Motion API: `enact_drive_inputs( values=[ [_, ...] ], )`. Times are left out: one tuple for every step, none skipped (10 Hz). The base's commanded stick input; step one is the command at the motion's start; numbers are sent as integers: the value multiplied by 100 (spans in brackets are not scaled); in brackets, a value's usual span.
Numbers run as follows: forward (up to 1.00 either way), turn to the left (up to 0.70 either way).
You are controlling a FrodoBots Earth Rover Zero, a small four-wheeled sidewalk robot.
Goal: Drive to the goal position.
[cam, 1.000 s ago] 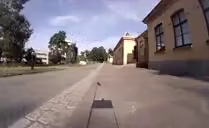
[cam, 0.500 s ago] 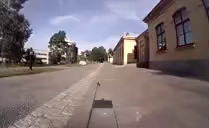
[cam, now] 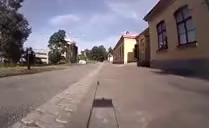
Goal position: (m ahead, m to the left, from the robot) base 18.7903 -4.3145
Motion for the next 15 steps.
enact_drive_inputs(
  values=[
    [45,0],
    [45,0],
    [45,0],
    [45,0],
    [45,0],
    [45,0],
    [45,0],
    [45,0],
    [45,0],
    [45,0],
    [45,0],
    [45,0],
    [45,0],
    [45,0],
    [45,0]
  ],
)
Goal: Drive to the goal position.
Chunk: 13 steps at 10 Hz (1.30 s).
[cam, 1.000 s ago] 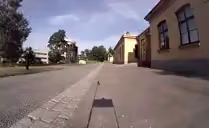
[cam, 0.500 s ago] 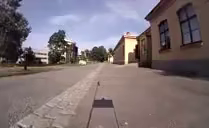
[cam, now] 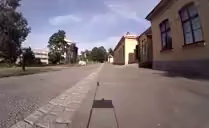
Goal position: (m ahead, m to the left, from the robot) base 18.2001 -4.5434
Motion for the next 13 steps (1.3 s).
enact_drive_inputs(
  values=[
    [45,0],
    [45,0],
    [45,0],
    [45,0],
    [45,0],
    [45,0],
    [45,0],
    [45,0],
    [45,0],
    [45,0],
    [45,0],
    [45,0],
    [45,0]
  ],
)
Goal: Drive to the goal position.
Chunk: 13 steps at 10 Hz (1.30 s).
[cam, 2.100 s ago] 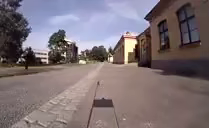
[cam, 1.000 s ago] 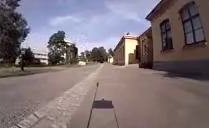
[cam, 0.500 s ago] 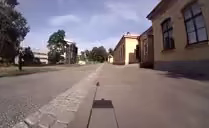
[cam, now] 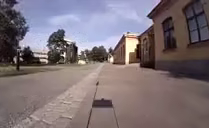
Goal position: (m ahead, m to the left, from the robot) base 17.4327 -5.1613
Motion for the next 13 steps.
enact_drive_inputs(
  values=[
    [45,0],
    [45,0],
    [45,0],
    [45,0],
    [45,0],
    [45,0],
    [45,0],
    [45,0],
    [45,0],
    [45,0],
    [45,0],
    [45,0],
    [45,0]
  ],
)
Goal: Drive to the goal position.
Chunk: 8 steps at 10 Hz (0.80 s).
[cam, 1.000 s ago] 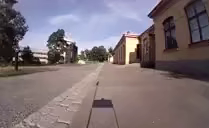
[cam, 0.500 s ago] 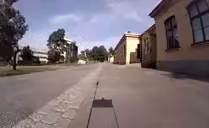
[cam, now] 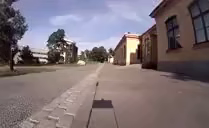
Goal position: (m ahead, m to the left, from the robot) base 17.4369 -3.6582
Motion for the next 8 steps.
enact_drive_inputs(
  values=[
    [45,0],
    [45,0],
    [45,0],
    [45,0],
    [45,0],
    [45,0],
    [45,0],
    [45,0]
  ],
)
